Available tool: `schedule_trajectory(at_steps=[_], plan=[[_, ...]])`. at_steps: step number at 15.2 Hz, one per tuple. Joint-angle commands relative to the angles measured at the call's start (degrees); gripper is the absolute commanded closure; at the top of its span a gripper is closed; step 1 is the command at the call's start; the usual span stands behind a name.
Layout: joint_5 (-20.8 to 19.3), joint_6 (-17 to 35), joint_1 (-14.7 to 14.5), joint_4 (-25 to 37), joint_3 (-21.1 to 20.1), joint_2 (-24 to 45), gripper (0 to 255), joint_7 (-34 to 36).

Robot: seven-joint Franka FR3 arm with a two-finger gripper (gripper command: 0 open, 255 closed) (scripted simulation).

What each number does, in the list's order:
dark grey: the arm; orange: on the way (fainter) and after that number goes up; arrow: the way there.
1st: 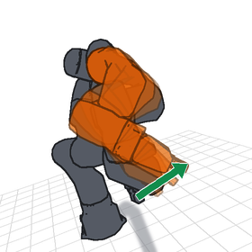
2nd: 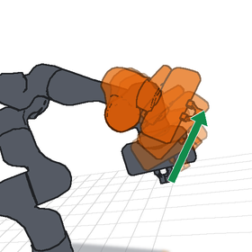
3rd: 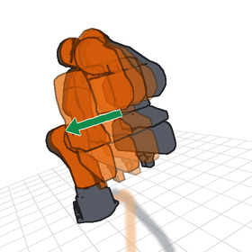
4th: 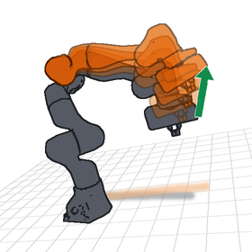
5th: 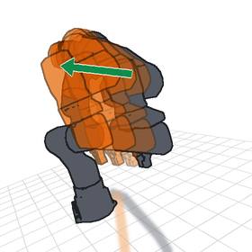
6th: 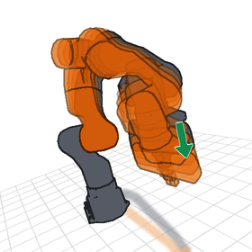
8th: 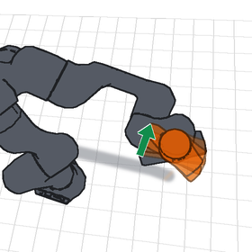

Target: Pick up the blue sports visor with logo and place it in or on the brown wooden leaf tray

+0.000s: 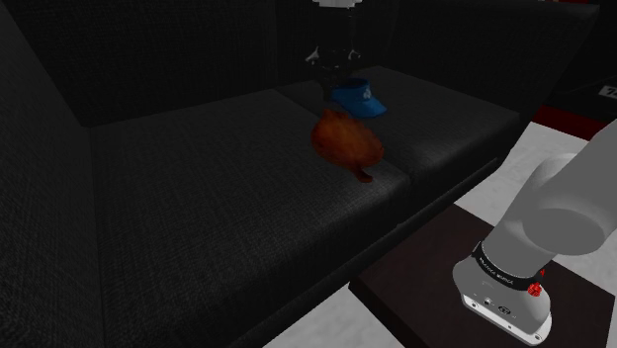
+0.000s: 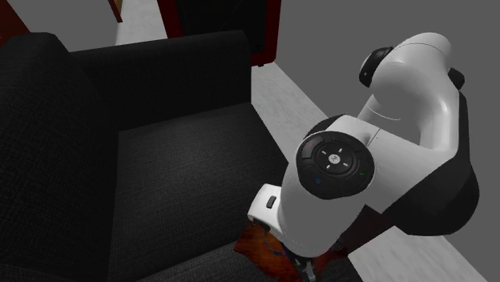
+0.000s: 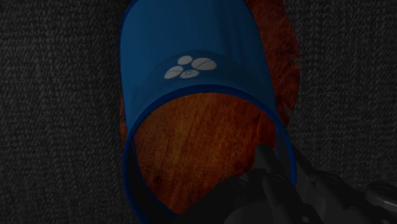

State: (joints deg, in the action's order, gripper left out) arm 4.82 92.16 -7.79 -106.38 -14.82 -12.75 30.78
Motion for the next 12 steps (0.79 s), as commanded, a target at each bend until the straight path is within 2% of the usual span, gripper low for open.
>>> schedule_trajectory(at_steps=[1,12], plan=[[0.2,0.73,-0.43,-0.62,-0.68,0.03,255,1.11],[0.52,9.21,-0.62,-9.66,-0.94,-0.54,255,0.71]])
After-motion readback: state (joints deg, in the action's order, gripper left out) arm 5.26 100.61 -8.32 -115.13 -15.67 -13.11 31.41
